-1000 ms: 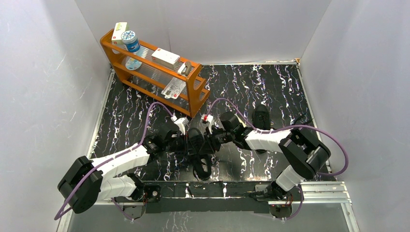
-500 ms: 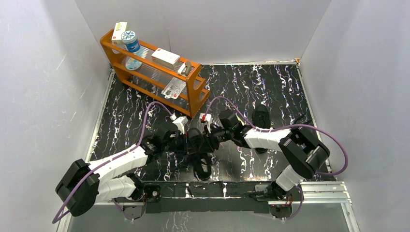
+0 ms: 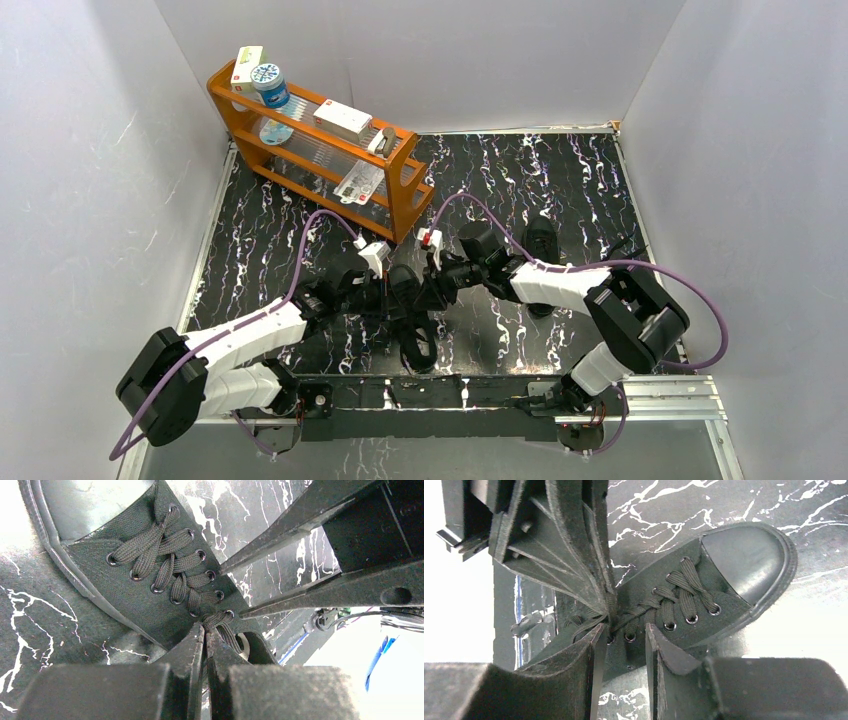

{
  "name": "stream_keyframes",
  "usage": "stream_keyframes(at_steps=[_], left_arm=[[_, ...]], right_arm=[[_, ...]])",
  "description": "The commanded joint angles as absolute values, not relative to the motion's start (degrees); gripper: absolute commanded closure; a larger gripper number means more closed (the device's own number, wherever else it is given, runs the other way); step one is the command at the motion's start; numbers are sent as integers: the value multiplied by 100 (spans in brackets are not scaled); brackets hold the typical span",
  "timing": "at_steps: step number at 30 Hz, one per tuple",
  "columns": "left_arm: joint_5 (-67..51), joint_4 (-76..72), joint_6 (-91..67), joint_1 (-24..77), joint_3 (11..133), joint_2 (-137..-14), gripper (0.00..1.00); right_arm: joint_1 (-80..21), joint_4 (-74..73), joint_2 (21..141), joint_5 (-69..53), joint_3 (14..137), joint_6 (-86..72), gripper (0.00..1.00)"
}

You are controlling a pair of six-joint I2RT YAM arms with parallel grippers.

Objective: Tie the shoes
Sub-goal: Cross the shoelace with the shoelace.

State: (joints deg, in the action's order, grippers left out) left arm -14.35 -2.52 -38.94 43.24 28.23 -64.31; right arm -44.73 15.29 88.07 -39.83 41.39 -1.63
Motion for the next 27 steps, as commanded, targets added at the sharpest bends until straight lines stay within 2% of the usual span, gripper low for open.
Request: stream_keyframes(at_steps=[1,4,19,27], left_arm=[[-1494,-258,-3753,4329,2869,-6302,100],[-1502,-246,-3753,4328,2874,-6282,100],[-1590,-299,-3701,4332,2890,-6282,100],[-1651,-315,-3648,4331,2927,-6317,100]], right_arm=[[-4474,1880,8852,-4400,4320,-9,59],[-4485,1893,9003,-4613,4412,-9,63],[-4533,2062,9422,-4794,4594,-9,67],[-4622,2065,9592,-4786,4711,-9,73]])
